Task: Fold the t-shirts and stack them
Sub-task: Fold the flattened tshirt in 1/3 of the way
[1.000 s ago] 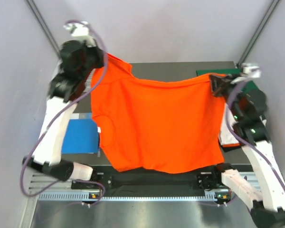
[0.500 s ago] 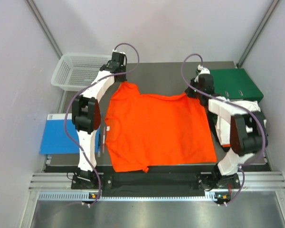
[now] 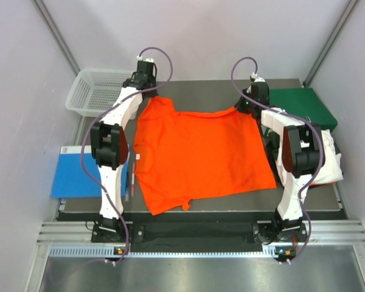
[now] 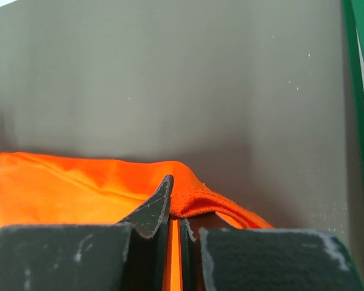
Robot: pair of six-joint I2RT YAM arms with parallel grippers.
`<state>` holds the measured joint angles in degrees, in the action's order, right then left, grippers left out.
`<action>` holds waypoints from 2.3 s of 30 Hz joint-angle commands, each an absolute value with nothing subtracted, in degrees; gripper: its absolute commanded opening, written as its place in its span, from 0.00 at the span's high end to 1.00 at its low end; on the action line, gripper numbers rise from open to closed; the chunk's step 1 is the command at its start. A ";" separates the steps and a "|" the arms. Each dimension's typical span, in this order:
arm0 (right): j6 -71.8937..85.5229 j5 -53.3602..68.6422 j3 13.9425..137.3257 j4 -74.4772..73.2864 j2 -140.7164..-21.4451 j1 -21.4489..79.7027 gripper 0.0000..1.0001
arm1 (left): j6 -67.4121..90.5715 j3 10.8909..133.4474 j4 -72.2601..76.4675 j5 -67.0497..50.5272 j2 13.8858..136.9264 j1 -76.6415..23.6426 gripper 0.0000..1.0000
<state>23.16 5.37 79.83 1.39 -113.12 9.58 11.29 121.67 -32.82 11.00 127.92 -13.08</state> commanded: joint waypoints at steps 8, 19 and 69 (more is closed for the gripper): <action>23.65 7.73 74.09 0.18 -104.86 8.17 1.00 | 14.50 93.35 -25.40 11.87 104.87 -13.01 1.00; 22.94 5.36 71.45 -6.93 -103.09 7.30 1.00 | 16.17 82.54 -29.27 10.72 96.77 -13.45 1.00; 23.03 4.92 66.88 -18.10 -105.73 4.83 1.00 | 29.62 58.45 -42.54 18.02 88.50 -26.63 1.00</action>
